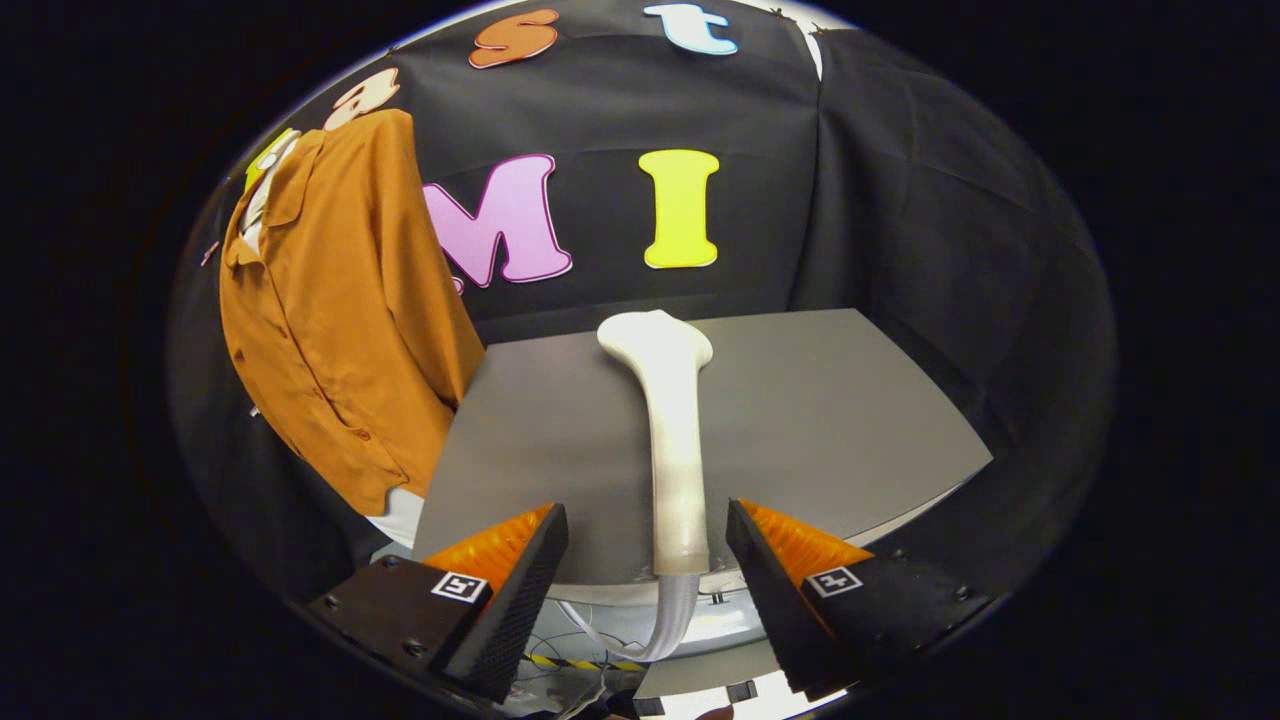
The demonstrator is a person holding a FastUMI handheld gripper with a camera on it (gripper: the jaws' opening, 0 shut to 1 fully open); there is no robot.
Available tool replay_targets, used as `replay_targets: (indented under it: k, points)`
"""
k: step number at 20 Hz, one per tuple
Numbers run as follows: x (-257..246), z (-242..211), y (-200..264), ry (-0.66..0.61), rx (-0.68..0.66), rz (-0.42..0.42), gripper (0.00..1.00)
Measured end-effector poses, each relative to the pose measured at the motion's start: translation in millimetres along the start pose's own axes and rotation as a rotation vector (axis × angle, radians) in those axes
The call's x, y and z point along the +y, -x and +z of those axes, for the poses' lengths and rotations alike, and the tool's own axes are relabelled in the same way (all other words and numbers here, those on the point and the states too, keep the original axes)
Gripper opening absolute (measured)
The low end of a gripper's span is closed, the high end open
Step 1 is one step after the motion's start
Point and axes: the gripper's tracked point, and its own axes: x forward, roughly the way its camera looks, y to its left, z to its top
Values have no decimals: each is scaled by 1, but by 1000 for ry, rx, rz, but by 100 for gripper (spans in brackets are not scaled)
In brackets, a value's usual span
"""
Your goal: Iron the clothes twice with a garment steamer, once on the left side and once on the right side.
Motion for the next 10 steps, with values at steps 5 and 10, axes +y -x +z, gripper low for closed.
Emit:
replay_targets:
  k: [5,10]
  points:
    - [-8,-17,-30,-29,71,9,85]
    - [-14,-19,-38,-16,40,28,31]
